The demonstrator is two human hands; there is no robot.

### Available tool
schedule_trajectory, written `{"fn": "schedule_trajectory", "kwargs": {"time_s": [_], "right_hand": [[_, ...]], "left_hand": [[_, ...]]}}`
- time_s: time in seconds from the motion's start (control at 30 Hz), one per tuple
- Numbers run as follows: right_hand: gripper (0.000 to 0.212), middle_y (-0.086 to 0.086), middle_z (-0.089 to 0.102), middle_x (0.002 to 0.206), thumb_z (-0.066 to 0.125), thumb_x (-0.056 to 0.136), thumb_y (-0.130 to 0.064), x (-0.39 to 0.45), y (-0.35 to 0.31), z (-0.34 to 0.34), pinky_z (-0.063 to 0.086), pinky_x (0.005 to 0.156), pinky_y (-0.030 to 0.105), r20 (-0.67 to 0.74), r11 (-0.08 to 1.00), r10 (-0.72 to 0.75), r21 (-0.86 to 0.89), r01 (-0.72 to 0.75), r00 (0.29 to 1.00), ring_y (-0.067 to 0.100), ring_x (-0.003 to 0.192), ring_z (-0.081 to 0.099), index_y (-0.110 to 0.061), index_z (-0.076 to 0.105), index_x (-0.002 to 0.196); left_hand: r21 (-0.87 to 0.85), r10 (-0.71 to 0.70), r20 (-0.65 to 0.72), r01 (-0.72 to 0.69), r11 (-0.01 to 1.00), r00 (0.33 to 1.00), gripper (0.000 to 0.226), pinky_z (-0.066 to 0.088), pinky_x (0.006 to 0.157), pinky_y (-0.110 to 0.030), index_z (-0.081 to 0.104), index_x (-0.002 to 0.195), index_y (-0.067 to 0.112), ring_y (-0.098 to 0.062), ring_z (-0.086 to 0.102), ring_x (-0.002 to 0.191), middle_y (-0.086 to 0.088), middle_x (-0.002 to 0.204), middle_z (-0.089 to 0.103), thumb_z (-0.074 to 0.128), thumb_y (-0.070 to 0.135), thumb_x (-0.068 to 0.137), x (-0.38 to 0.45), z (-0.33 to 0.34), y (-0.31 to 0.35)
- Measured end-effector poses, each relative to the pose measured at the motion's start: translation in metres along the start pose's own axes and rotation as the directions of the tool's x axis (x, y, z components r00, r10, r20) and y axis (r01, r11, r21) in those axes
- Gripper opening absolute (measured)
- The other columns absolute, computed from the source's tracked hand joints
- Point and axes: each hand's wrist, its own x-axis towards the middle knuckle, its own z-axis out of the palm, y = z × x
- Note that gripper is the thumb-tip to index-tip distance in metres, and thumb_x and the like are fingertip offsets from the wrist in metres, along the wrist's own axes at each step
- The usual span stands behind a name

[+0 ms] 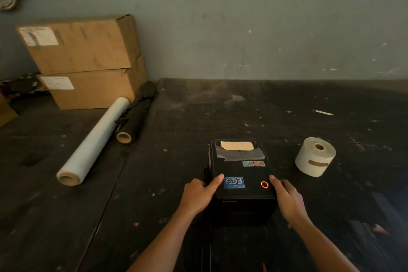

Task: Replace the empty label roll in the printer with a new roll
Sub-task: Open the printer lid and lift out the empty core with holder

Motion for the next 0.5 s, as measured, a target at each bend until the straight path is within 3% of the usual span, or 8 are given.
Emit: {"fn": "schedule_trajectory", "kwargs": {"time_s": [0.07, 0.13, 0.23, 0.37, 0.5], "right_hand": [[0.043, 0.005, 0.055, 0.091, 0.043, 0.095, -0.04, -0.003, -0.003, 0.0, 0.035, 0.054, 0.024, 0.005, 1.0, 0.01, -0.005, -0.01, 1.0, 0.005, 0.066, 0.045, -0.011, 0.047, 0.127], [0.047, 0.002, 0.049, 0.085, 0.044, 0.095, -0.041, -0.006, -0.005, -0.001, 0.036, 0.055, 0.027, 0.009, 0.999, 0.031, 0.005, -0.031, 0.999, 0.007, 0.065, 0.043, -0.01, 0.045, 0.13], [0.05, -0.001, 0.046, 0.082, 0.046, 0.094, -0.042, -0.009, -0.008, -0.001, 0.038, 0.063, 0.032, 0.008, 0.999, 0.044, 0.028, -0.044, 0.999, 0.008, 0.065, 0.043, -0.01, 0.044, 0.132], [0.054, 0.007, 0.047, 0.099, 0.047, 0.093, -0.045, -0.009, -0.008, -0.001, 0.037, 0.075, 0.04, 0.019, 0.998, 0.047, 0.03, -0.048, 0.999, 0.008, 0.065, 0.042, -0.011, 0.042, 0.134], [0.059, 0.017, 0.054, 0.119, 0.047, 0.092, -0.048, -0.005, -0.007, -0.003, 0.038, 0.08, 0.042, 0.028, 0.999, 0.031, 0.04, -0.032, 0.999, 0.015, 0.079, 0.048, -0.01, 0.04, 0.136]], "left_hand": [[-0.013, -0.008, -0.003, 0.008, 1.0, 1.0, 0.069, 0.05, 0.071, -0.021, 0.074, 0.084, 0.007, -0.007, 0.069, 0.077, 0.0, 0.082, 0.074, 0.051, 0.071, 0.079, -0.001, 0.002, 0.001], [-0.036, -0.016, -0.024, 0.015, 0.999, 1.0, 0.064, 0.051, 0.078, -0.025, 0.071, 0.082, 0.013, -0.008, 0.067, 0.081, 0.002, 0.087, 0.072, 0.047, 0.073, 0.08, -0.004, 0.007, 0.0], [-0.106, -0.053, -0.085, 0.043, 0.993, 0.995, 0.063, 0.044, 0.086, -0.029, 0.064, 0.104, 0.018, -0.014, 0.06, 0.103, 0.003, 0.107, 0.063, 0.036, 0.072, 0.086, -0.011, 0.019, 0.002], [-0.221, -0.097, -0.165, 0.059, 0.974, 0.982, 0.07, 0.04, 0.09, -0.034, 0.053, 0.127, 0.017, -0.018, 0.052, 0.115, -0.003, 0.128, 0.055, 0.033, 0.071, 0.087, -0.013, 0.03, 0.003], [-0.355, -0.014, -0.184, -0.053, 0.933, 0.983, 0.059, 0.041, 0.103, -0.041, 0.04, 0.137, 0.023, -0.022, 0.05, 0.123, -0.005, 0.136, 0.052, 0.035, 0.061, 0.092, -0.013, 0.032, 0.007]]}}
